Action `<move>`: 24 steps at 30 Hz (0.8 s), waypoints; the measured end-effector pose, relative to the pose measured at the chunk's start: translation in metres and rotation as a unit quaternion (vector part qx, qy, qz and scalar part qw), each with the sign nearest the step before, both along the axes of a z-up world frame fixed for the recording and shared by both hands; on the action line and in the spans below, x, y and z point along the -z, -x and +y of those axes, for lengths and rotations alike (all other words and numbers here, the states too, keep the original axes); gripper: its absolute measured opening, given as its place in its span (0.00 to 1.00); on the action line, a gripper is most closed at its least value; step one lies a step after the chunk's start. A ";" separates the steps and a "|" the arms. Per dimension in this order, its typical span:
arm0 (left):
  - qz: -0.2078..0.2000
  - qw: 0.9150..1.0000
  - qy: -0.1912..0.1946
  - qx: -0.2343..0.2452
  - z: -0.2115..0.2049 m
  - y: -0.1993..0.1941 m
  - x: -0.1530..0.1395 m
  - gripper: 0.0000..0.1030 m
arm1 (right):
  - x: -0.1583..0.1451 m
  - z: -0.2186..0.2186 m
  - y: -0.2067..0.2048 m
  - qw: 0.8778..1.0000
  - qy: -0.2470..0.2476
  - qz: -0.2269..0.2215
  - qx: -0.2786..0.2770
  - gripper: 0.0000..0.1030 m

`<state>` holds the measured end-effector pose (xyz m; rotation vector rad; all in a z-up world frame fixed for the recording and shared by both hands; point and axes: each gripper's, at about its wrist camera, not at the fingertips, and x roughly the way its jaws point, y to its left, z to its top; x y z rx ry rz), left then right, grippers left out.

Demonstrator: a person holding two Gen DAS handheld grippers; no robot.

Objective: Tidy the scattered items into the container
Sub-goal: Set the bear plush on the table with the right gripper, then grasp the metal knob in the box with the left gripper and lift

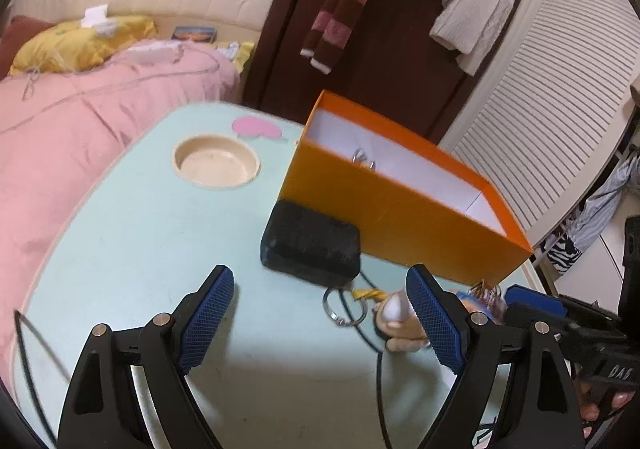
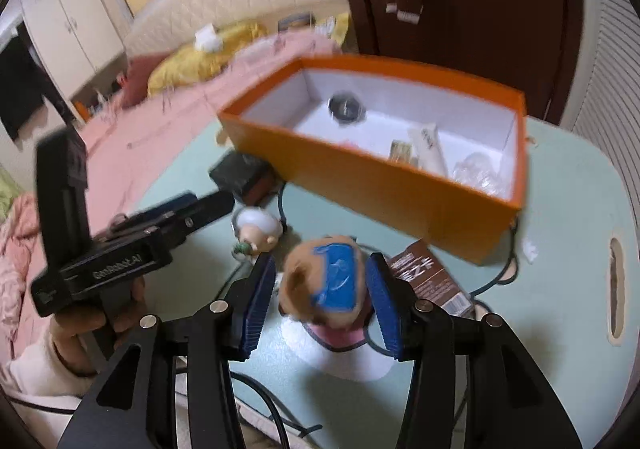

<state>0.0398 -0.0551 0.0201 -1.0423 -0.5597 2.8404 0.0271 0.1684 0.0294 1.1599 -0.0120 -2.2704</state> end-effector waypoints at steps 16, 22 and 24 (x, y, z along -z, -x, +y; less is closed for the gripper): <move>-0.124 0.956 0.245 0.101 0.097 0.163 -0.058 0.52 | -0.004 0.065 -0.003 0.981 0.189 -0.005 0.042 0.64; -0.213 0.932 0.276 0.095 0.106 0.208 -0.017 0.49 | -0.002 0.066 0.000 0.979 0.200 -0.012 0.037 0.64; -0.234 0.930 0.267 0.099 0.103 0.215 -0.005 0.32 | -0.002 0.065 0.000 0.979 0.199 -0.016 0.033 0.65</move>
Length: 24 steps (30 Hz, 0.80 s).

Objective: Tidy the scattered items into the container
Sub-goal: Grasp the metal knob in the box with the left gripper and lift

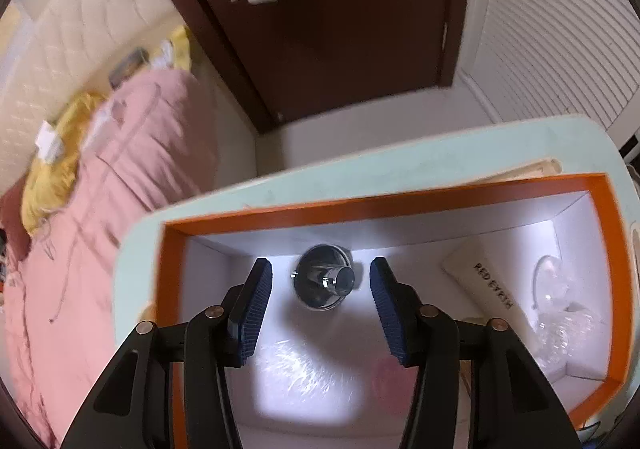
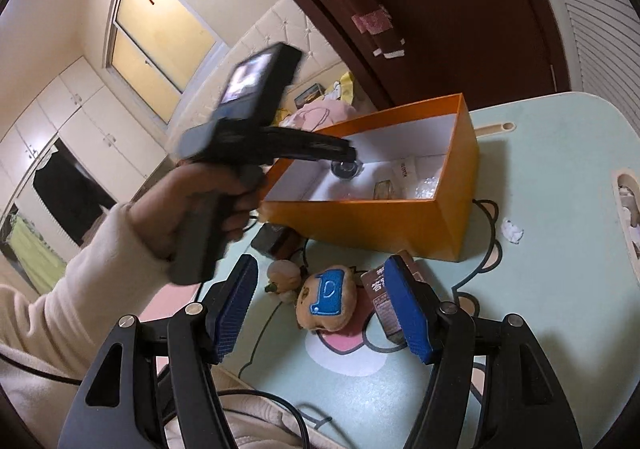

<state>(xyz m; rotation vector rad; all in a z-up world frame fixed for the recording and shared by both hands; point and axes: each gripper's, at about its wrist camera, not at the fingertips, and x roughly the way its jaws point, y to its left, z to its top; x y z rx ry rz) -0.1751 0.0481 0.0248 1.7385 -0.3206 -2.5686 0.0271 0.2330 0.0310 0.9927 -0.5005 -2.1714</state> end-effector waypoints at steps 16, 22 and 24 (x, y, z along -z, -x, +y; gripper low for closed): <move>0.136 0.984 -0.105 0.038 -0.029 -0.100 -0.096 0.28 | 0.010 -0.004 0.003 1.000 -0.005 -0.013 -0.006 0.65; 0.154 0.978 -0.139 -0.001 -0.072 -0.167 -0.068 0.28 | 0.015 -0.007 0.005 1.000 -0.004 -0.022 -0.008 0.65; 0.146 0.978 -0.146 -0.024 -0.084 -0.185 -0.044 0.28 | 0.016 -0.009 0.006 1.000 0.001 -0.028 -0.010 0.65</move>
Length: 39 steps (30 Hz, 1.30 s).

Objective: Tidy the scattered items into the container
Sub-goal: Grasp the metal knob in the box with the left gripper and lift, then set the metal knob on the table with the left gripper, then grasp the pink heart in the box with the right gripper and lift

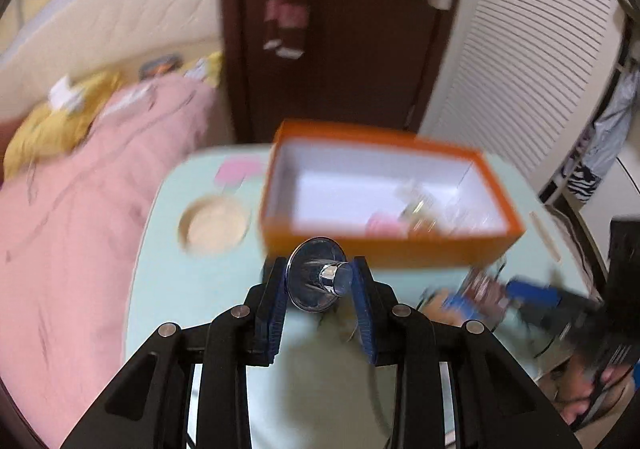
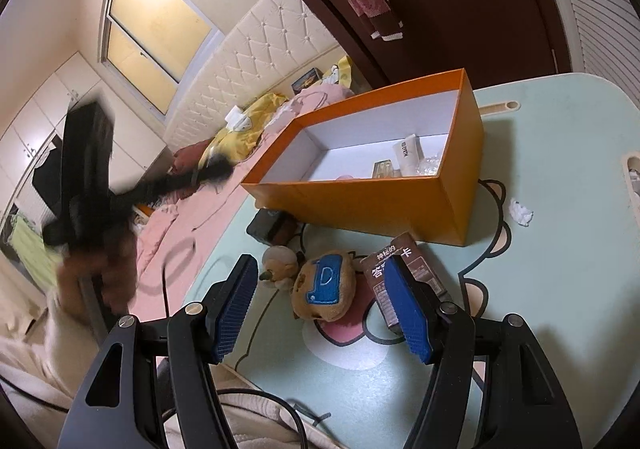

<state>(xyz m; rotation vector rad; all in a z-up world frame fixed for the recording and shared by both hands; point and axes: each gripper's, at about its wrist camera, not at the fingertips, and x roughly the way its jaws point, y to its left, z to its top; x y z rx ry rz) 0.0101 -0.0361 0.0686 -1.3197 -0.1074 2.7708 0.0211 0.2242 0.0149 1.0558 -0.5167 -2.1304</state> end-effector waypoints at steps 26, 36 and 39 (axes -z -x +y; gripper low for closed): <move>0.070 0.996 -0.034 -0.038 -0.024 -0.035 0.060 0.74 | -0.005 -0.149 0.171 0.919 -0.316 -0.202 -0.125 0.64; 0.056 0.995 -0.073 -0.046 -0.029 -0.031 0.062 0.74 | 0.022 -0.171 0.180 0.880 -0.391 -0.221 -0.155 0.40; 0.055 0.994 -0.077 -0.050 -0.029 -0.031 0.063 0.74 | 0.020 -0.165 0.178 0.885 -0.381 -0.217 -0.155 0.40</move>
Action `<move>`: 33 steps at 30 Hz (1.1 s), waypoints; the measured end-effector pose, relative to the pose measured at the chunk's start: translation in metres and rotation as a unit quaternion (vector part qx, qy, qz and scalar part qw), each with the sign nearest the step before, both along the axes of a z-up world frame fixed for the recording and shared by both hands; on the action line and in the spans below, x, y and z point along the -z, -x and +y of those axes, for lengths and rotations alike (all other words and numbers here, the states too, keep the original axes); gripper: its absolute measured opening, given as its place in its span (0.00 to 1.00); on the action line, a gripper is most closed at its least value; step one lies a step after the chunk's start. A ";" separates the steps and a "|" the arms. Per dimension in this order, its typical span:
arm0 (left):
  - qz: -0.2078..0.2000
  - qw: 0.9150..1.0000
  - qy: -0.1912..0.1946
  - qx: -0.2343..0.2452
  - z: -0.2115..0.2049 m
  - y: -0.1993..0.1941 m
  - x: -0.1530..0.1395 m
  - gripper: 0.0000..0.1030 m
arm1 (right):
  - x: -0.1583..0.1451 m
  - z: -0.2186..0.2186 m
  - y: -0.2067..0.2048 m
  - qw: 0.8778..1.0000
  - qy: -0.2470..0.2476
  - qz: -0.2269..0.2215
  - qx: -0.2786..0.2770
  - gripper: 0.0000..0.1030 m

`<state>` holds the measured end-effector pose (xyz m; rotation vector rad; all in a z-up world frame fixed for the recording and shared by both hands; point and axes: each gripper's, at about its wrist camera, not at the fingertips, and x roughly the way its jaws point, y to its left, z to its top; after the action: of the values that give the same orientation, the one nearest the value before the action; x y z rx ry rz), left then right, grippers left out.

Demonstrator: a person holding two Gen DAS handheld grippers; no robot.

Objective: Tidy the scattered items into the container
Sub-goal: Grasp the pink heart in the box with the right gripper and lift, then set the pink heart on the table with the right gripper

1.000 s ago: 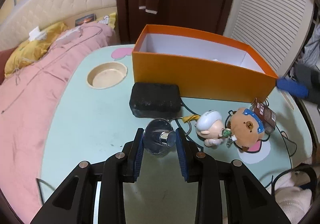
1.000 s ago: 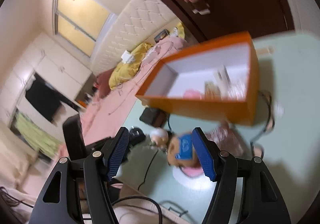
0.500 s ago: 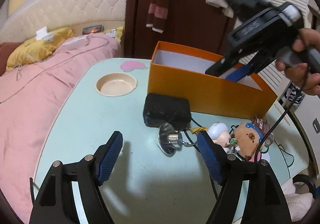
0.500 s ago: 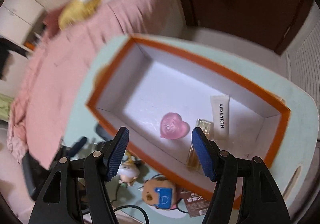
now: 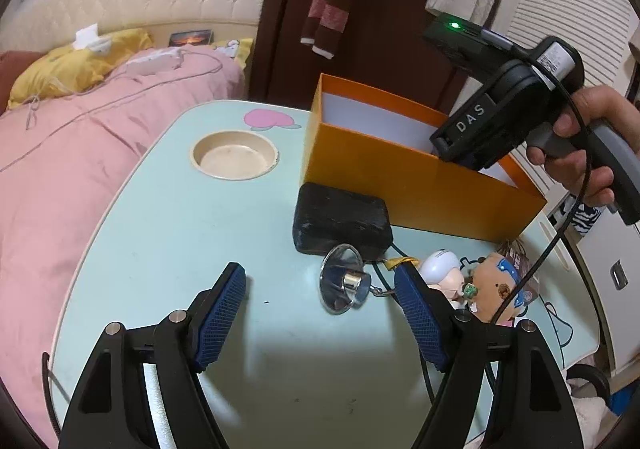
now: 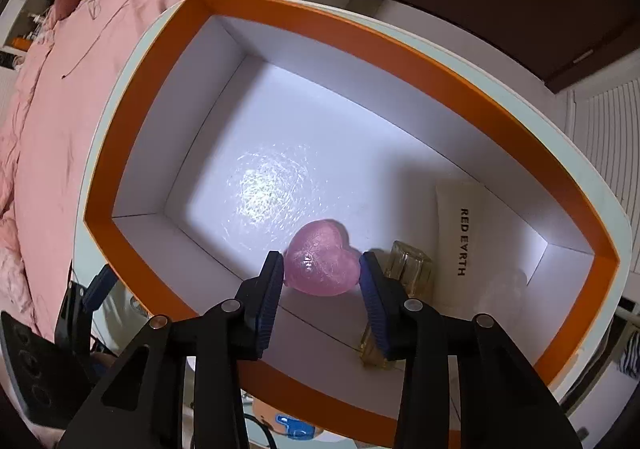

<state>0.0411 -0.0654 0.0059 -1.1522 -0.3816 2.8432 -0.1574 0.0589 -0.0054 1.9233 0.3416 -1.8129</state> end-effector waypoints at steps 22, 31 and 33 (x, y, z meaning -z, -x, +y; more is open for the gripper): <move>0.057 0.993 -0.049 -0.089 -0.033 -0.010 -0.011 0.82 | -0.061 0.097 -0.123 0.975 0.165 0.143 0.029 0.39; 0.060 0.995 -0.023 -0.080 -0.018 -0.008 -0.017 0.82 | -0.020 0.132 -0.138 0.959 0.181 0.191 0.103 0.40; 0.067 0.995 -0.017 -0.070 -0.013 -0.008 -0.025 0.82 | -0.014 0.127 -0.135 0.956 0.196 0.189 0.111 0.40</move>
<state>0.0493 -0.0789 0.0307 -0.9578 -0.5194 2.9986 -0.0220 0.1860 0.0084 1.3849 -0.1186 -2.2009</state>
